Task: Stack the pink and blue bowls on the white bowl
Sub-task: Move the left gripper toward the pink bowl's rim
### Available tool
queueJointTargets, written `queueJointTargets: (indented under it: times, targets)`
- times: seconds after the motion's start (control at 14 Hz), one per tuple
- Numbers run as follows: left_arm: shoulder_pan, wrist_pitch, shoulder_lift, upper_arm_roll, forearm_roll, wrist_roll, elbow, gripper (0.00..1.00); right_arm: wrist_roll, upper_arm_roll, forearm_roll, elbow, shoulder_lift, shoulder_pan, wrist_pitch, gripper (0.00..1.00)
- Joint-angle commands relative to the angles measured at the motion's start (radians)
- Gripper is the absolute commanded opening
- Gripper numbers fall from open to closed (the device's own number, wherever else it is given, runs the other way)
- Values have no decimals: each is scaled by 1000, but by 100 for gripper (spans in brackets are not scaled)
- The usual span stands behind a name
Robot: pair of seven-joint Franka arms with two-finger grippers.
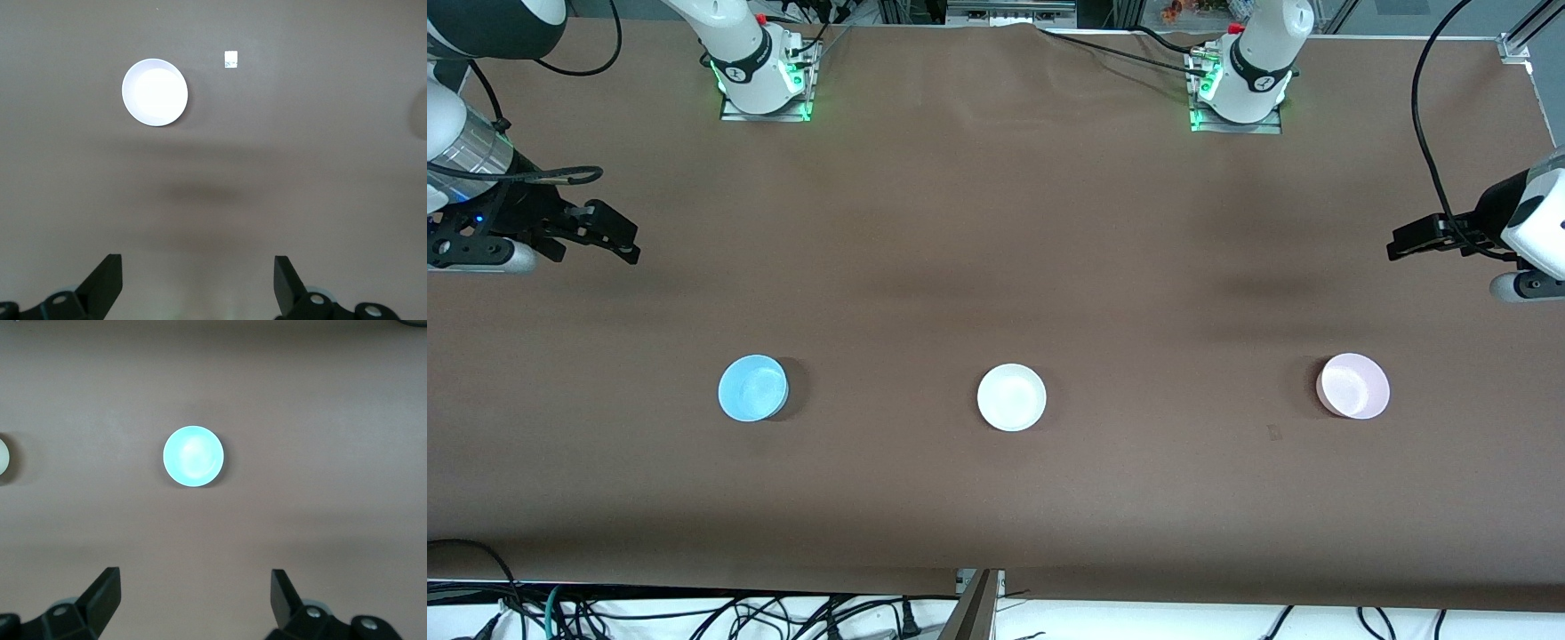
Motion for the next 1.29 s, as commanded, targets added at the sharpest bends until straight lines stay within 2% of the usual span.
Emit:
queueJointTargets:
  times: [0.0,0.5,1.0,1.21]
  targets:
    - [-1,-26,23,-2,18,10,41,100,0,4,12,8,4,-6,-4,99]
    - [-4,-28,32,-2,18,12,53,100,5,-11,13,4,24,-9,8,99]
    - [19,-23,85,3,18,22,75,100,3,-19,13,5,27,-17,11,99]
    - [76,-16,111,9,15,169,71,100,0,-19,13,5,28,-17,13,99]
